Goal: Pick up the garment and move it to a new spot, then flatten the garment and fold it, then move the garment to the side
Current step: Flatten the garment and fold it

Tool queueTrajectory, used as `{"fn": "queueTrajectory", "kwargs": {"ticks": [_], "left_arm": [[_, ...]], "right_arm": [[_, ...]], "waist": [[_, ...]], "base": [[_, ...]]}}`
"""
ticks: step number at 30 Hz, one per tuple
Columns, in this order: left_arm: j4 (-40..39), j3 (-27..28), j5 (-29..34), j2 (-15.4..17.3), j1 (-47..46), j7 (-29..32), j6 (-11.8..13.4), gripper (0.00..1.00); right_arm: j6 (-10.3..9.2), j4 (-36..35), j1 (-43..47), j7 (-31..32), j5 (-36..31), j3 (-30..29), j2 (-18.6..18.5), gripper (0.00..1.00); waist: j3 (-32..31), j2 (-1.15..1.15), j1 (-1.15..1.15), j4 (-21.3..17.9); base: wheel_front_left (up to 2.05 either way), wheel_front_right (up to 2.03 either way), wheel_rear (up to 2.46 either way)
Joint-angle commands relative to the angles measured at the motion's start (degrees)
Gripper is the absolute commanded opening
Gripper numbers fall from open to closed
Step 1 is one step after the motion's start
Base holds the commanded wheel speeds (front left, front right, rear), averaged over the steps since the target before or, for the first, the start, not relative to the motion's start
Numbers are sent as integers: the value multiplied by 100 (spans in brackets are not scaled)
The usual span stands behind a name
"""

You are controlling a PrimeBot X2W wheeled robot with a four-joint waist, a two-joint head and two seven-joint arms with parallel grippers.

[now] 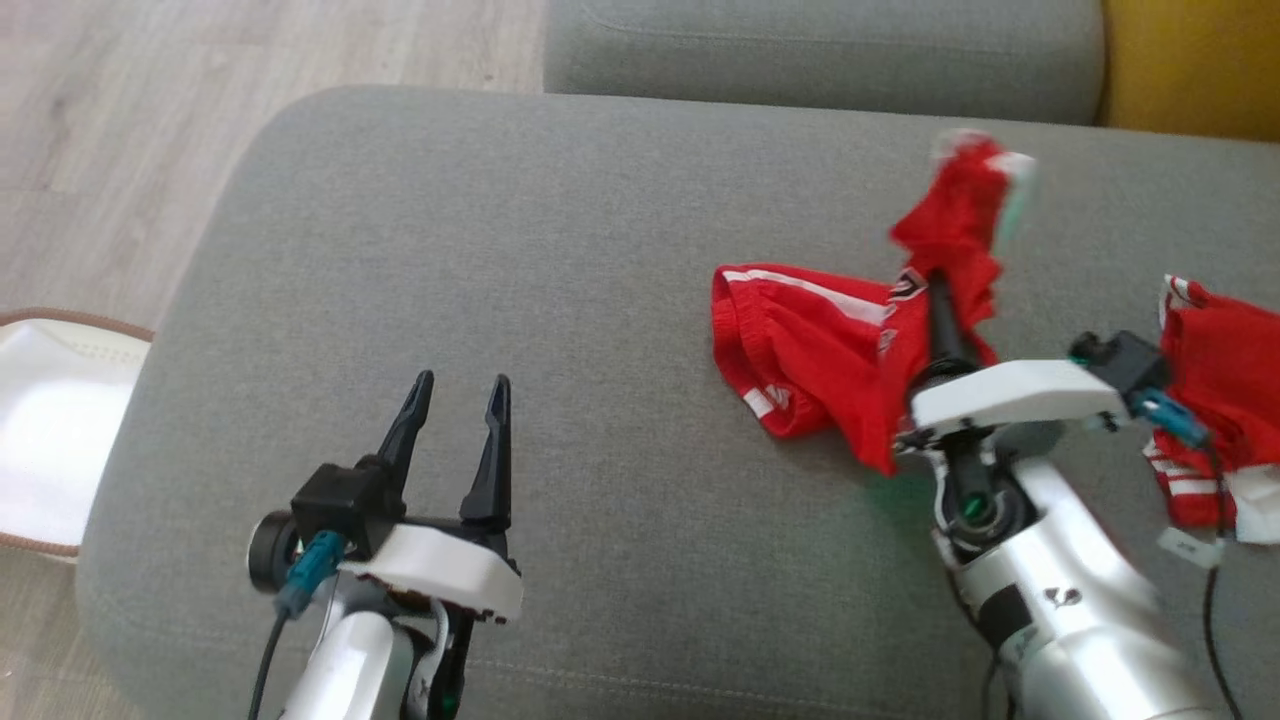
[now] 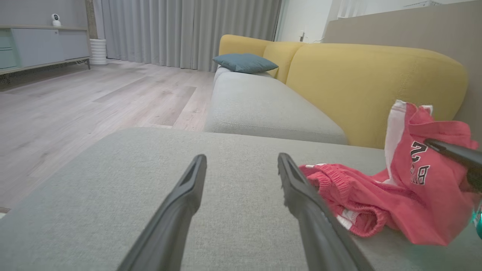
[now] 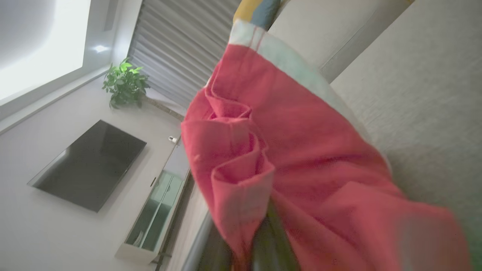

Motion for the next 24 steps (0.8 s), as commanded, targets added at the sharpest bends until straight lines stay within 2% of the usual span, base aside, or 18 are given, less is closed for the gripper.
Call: {"fn": "queueTrajectory", "kwargs": {"ticks": [1, 5, 14, 15, 16, 17, 24], "left_arm": [[-166, 216, 41, 28, -142, -30, -22, 100], [-173, 216, 42, 28, -73, -30, -25, 100], [-203, 185, 29, 28, -81, -30, -19, 100], [-206, 178, 23, 28, -92, -30, -17, 100], [-208, 168, 15, 28, -104, -30, -13, 100], [-208, 157, 7, 28, -112, -30, -9, 100], [-205, 98, -37, 28, -170, -30, 31, 100]], "right_arm": [[43, -232, -98, 6, 27, 198, 80, 0], [43, -217, -55, -4, 1, 561, 80, 0], [43, 394, -294, 11, -484, 1182, 80, 0], [43, 407, -318, 6, -537, 1270, 80, 11], [43, 416, -335, 5, -592, 1365, 80, 38], [43, 450, -345, 7, -640, 1442, 81, 100], [43, 689, -451, 270, -942, 2085, 81, 100]], "waist": [[-36, 0, 0, 43], [-72, 0, 0, 108], [19, 0, 0, 220], [41, 0, 0, 234], [57, 0, 0, 246], [70, 0, 0, 257], [155, 0, 0, 320]], "base": [[0, 0, 0], [0, 0, 0], [0, 0, 0], [0, 0, 0], [0, 0, 0], [0, 0, 0], [0, 0, 0]]}}
